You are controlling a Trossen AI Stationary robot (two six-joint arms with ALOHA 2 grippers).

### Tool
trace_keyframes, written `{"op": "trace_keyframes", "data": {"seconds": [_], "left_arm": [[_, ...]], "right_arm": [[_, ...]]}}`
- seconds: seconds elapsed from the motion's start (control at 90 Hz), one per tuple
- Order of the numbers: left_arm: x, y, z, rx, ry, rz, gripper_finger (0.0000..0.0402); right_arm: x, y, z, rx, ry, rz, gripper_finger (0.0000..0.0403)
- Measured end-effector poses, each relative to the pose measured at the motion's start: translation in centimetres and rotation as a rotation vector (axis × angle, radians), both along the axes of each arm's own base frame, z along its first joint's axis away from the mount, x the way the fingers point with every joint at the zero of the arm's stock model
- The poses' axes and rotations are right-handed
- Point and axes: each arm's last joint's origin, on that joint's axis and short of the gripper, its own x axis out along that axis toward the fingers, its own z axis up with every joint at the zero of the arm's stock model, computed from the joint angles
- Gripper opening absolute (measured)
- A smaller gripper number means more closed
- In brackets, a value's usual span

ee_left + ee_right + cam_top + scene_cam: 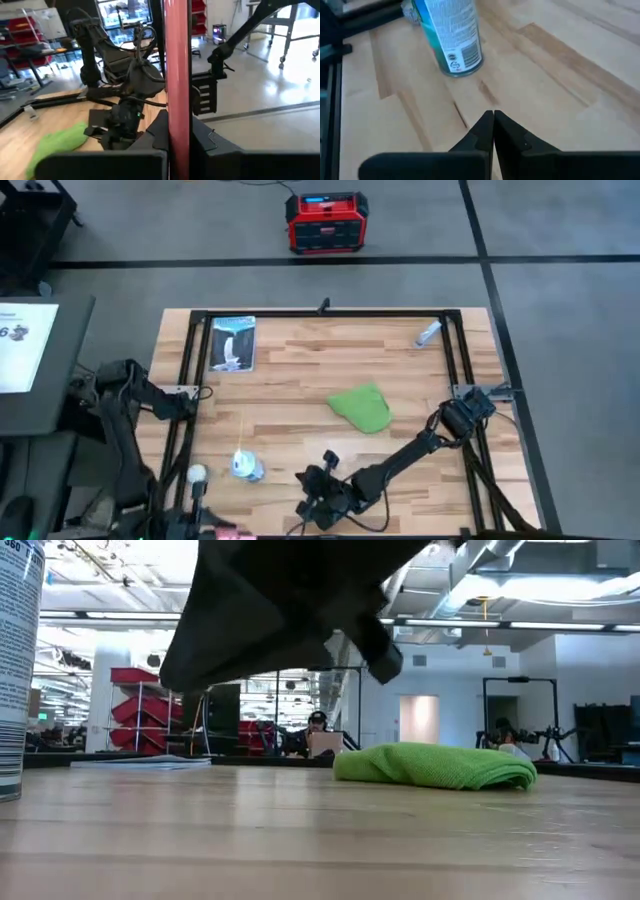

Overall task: Apply microfiber cloth
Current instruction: Spray the front of the black cellphone with the white spray bottle

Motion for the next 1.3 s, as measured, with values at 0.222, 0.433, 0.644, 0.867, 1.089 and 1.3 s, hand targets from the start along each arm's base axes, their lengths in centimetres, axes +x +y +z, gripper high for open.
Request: {"op": "trace_keyframes", "data": {"seconds": [0.222, 0.433, 0.644, 0.867, 1.089, 1.3], "left_arm": [[-0.4, -1.8, -1.5, -0.015, -0.037, 0.085, 0.0002], [-0.5, -0.6, -0.8, 0.074, -0.034, 0.111, 0.0002], [-0.6, 3.2, 3.0, -0.002, 0.014, 0.075, 0.0002], [-0.1, 6.3, 4.2, 0.061, 0.058, 0.097, 0.0002], [-0.9, 9.5, 2.9, 0.020, 0.101, 0.175, 0.0002], [-2.2, 11.7, -0.3, -0.057, 0.092, 0.217, 0.0002]], "right_arm": [[-1.1, 1.5, 0.0, 0.031, -0.031, -0.019, 0.0000], [-1.6, 2.4, 0.1, 0.067, -0.062, -0.023, 0.0000], [-1.4, 2.4, 0.3, 0.088, -0.090, -0.036, 0.0000], [-1.3, 2.5, 0.4, 0.098, -0.109, -0.041, 0.0000], [-0.9, 2.3, 0.7, 0.089, -0.128, -0.030, 0.0000], [0.7, 1.5, 1.7, 0.072, -0.180, 0.048, 0.0000]]}}
